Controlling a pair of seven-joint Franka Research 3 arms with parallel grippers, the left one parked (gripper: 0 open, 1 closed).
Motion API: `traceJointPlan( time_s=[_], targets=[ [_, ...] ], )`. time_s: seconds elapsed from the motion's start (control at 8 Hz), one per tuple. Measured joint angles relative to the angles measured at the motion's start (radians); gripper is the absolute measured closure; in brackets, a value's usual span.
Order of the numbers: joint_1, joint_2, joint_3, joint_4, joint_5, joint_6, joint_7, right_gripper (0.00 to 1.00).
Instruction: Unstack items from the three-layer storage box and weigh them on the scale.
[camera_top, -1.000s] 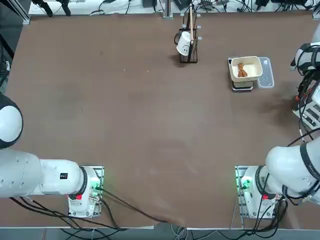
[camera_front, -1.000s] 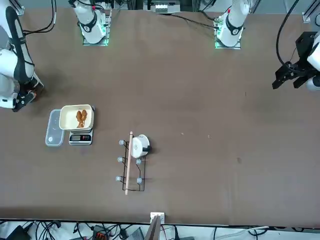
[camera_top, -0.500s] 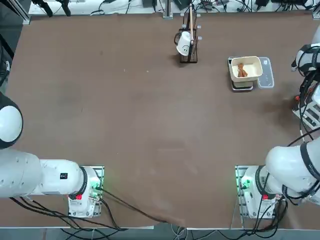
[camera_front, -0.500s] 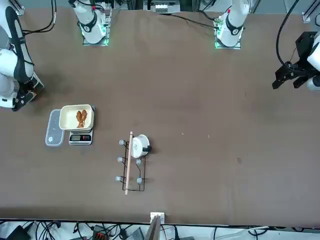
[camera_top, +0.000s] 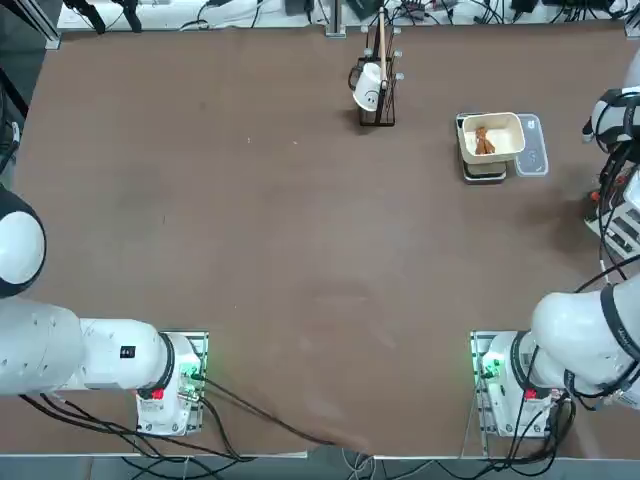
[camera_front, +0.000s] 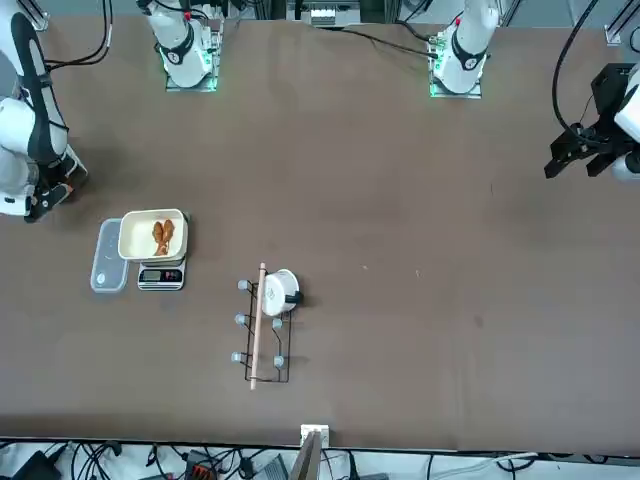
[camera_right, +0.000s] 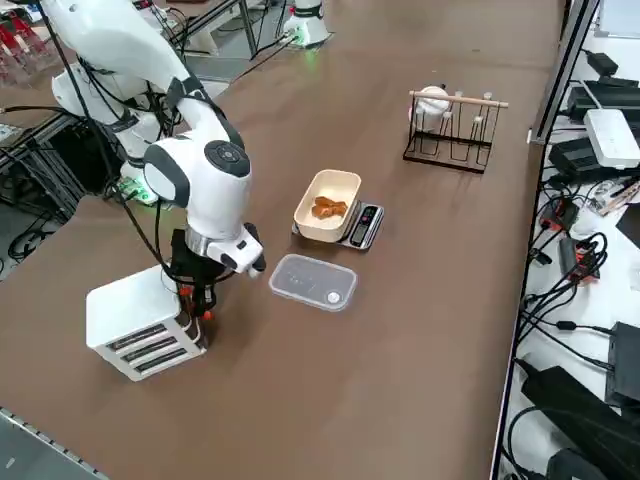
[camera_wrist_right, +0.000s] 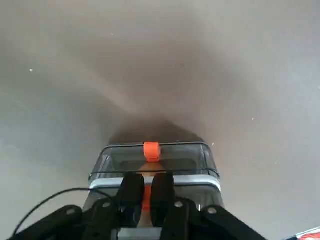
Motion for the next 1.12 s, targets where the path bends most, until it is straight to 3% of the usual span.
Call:
traceJointPlan(
  time_s=[0.5,1.12],
  targets=[
    [0.030,-0.002,0.013,0.000,-0.006,0.001,0.019,0.88],
    [0.194,-0.002,0.021,0.000,-0.005,0.005,0.206,0.88]
  ],
)
